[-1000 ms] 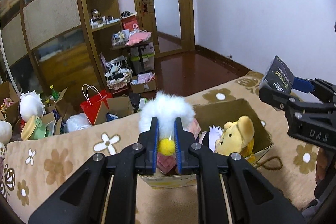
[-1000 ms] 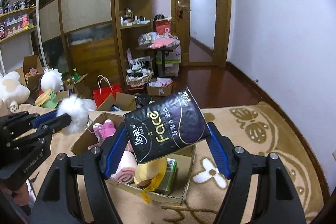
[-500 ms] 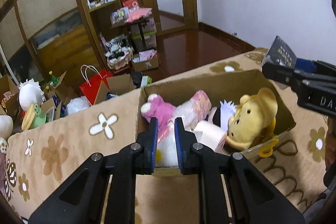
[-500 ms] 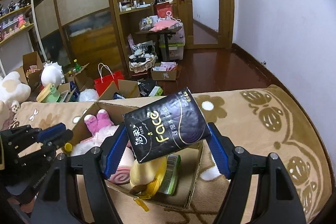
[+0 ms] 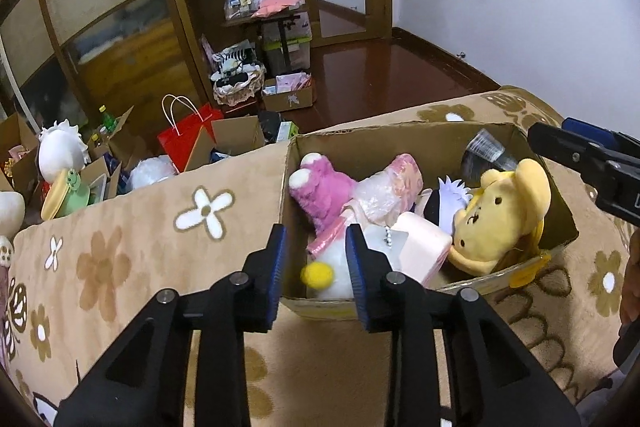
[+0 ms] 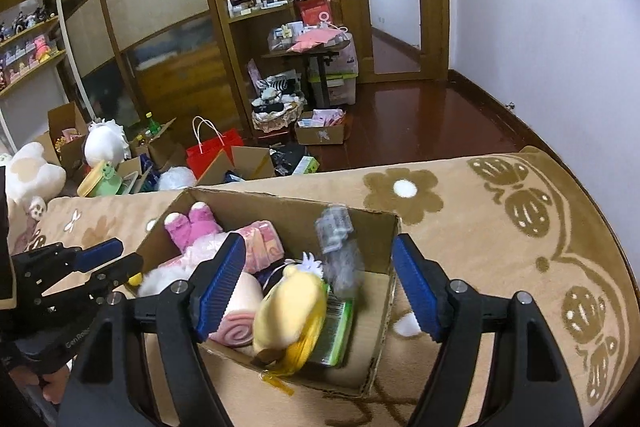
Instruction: Organize soft objects
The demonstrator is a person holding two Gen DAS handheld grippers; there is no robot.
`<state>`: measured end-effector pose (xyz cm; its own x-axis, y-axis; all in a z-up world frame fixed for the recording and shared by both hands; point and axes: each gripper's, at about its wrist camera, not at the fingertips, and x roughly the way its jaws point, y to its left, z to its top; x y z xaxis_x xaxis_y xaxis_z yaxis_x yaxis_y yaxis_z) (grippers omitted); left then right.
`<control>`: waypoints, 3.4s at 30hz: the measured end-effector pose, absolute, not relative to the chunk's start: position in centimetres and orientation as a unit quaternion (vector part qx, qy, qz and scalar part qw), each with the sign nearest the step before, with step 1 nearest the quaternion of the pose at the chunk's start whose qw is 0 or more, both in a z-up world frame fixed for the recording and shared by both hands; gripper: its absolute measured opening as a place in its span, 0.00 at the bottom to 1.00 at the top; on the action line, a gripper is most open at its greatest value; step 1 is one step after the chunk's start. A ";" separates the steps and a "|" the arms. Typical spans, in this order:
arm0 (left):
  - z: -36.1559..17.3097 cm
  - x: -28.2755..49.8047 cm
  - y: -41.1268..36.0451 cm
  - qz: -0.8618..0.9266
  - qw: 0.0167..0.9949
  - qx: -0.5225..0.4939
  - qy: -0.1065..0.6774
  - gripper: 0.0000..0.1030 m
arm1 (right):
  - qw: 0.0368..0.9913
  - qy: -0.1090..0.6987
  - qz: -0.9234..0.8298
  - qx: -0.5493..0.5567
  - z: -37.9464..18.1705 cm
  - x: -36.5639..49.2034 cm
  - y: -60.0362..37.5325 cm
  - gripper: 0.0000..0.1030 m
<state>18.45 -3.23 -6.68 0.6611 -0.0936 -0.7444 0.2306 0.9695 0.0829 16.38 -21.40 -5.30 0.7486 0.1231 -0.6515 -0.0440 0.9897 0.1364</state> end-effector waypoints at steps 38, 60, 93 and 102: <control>3.8 5.9 -0.1 -0.070 0.962 0.057 0.259 0.98 | 0.964 0.257 0.006 0.070 2.1 1.3 -22.8 1.00; 3.8 -0.2 1.2 -0.061 0.975 0.066 0.204 0.98 | 0.978 0.204 -0.019 0.040 3.1 -5.6 -22.5 1.00; 2.2 1.7 1.3 -0.063 0.967 0.080 0.233 0.98 | 0.975 0.222 -0.020 0.025 1.7 -4.2 -21.9 1.00; 1.9 1.7 1.2 -0.066 0.966 0.082 0.237 0.98 | 0.974 0.223 -0.020 0.024 1.7 -4.2 -21.9 1.00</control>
